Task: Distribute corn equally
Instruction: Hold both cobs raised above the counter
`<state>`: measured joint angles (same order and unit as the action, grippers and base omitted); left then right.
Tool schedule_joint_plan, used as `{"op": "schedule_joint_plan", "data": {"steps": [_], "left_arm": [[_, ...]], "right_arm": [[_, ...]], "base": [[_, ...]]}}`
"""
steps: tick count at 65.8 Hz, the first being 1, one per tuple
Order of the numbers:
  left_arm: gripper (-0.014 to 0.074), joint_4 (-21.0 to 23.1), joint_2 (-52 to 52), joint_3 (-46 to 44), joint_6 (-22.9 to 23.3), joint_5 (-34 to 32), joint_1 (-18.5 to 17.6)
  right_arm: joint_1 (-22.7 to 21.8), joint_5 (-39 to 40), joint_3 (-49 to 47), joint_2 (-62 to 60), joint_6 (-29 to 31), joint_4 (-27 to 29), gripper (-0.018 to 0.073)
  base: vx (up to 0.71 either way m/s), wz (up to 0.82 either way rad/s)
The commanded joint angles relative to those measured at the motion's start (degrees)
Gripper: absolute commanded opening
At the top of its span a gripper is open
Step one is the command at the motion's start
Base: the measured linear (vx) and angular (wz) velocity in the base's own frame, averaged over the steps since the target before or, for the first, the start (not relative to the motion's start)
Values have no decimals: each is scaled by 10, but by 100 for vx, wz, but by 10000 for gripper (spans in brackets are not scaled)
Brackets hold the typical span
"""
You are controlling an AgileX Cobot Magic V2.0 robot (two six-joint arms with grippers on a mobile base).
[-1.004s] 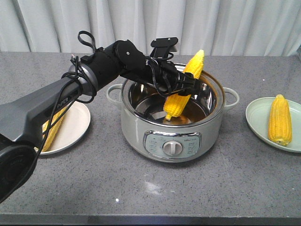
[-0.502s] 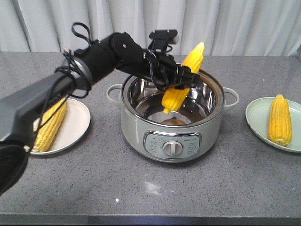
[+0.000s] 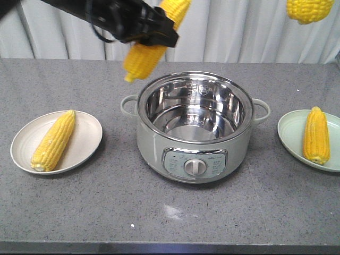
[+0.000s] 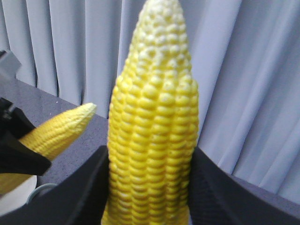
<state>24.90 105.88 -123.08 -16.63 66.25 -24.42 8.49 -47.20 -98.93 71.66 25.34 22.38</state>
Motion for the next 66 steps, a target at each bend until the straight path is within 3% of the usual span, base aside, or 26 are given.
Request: {"op": "schedule_joint_plan", "data": {"steps": [1,13,66], "left_arm": [[-8,-21,-64,-18,34,36,1],[-8,-68,-114,-17,82,56,1],[-6,-67,-137,-17,82,55,1]], "right_arm": [[-3,31,-17,-11,-2,5,-6],[-3,25,-17,-11,-2,6,-6],[-3,23,-17,-11,-2,7,-6]], "base": [[0,0],[0,0],[0,0]]}}
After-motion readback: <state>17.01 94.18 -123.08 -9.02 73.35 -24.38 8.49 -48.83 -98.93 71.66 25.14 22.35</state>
